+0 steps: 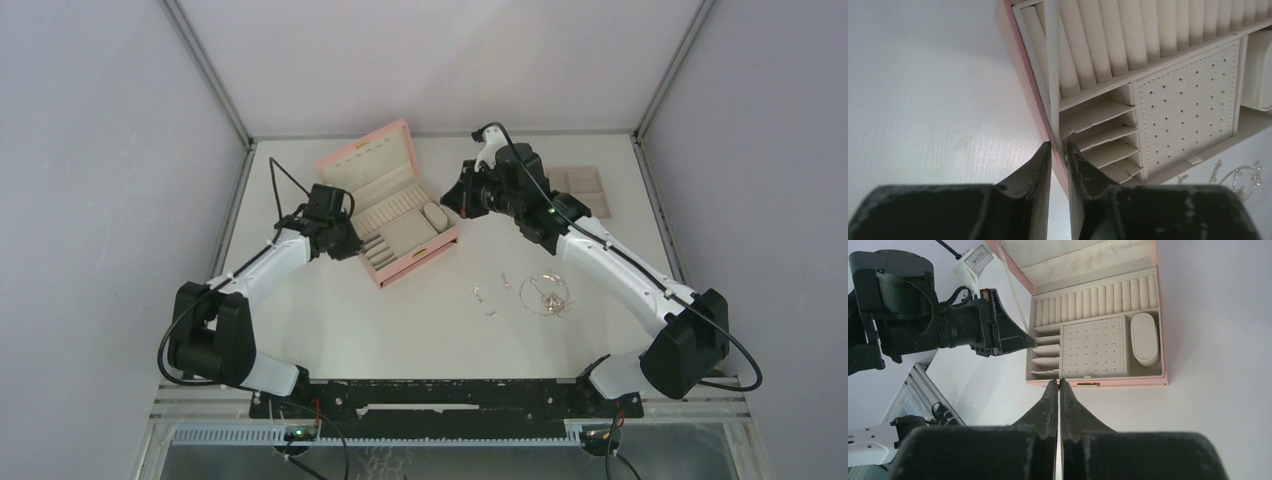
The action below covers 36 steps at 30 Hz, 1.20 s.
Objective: Organize the mixed jewelry
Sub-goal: Adjust the jewelry box at the center of the board.
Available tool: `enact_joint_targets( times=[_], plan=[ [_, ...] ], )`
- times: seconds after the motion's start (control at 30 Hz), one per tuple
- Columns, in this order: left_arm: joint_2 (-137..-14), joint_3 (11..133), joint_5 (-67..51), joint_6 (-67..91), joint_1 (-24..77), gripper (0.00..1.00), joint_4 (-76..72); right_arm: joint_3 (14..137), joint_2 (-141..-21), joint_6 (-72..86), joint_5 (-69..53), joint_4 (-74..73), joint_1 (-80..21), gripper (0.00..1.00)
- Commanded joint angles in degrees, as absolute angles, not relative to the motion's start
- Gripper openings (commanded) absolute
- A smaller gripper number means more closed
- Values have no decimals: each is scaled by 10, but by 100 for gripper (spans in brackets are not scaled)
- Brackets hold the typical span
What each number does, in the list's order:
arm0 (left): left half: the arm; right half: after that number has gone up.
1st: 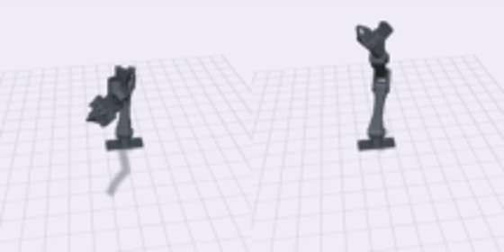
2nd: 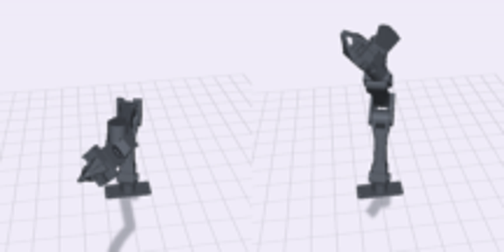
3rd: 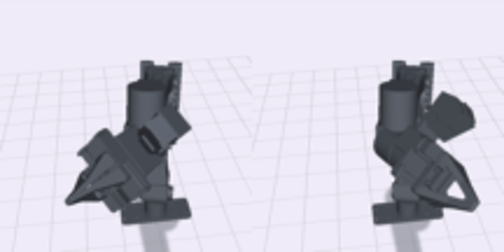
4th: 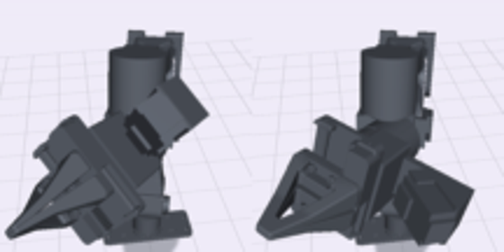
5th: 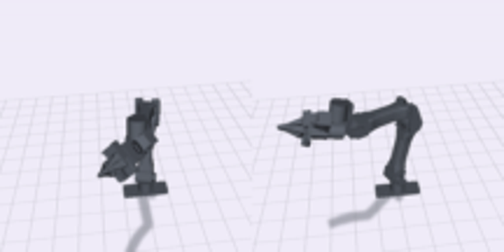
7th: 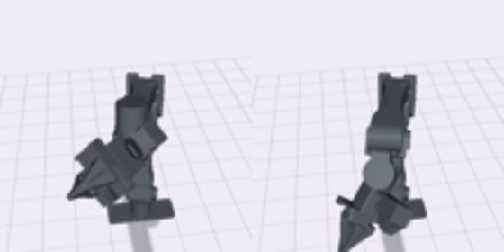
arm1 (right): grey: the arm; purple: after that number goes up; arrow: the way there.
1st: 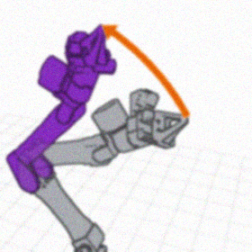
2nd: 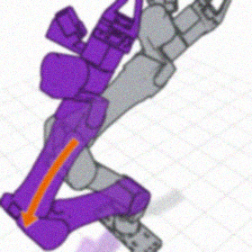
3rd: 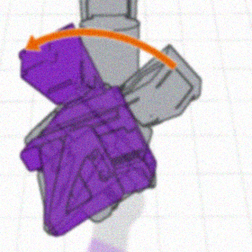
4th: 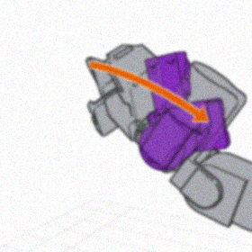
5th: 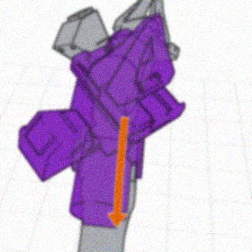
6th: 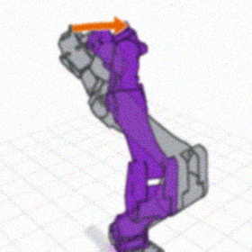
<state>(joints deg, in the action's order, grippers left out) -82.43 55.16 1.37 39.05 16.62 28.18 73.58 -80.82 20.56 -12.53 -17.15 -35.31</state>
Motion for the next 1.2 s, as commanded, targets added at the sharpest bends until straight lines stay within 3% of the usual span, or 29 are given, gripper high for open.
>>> enact_joint_targets(
  times=[0.0,0.07,0.13,0.2,0.63,1.03,1.17],
  plan=[
    [-831,561,20,389,168,19,274,755,-810,193,-129,-157,-357,0],
    [-832,561,12,381,169,13,277,755,-813,192,-131,-155,-357,0],
    [-837,565,5,365,170,1,283,755,-814,192,-133,-156,-357,0],
    [-845,570,-26,345,173,0,290,756,-816,190,-135,-162,-357,0],
    [-846,599,-93,244,245,0,305,793,-834,172,-150,-278,-357,0],
    [-827,623,-90,213,260,0,333,917,-921,141,-132,-477,-360,0],
    [-835,652,-79,222,260,14,353,993,-972,160,-106,-571,-362,0]
  ],
)
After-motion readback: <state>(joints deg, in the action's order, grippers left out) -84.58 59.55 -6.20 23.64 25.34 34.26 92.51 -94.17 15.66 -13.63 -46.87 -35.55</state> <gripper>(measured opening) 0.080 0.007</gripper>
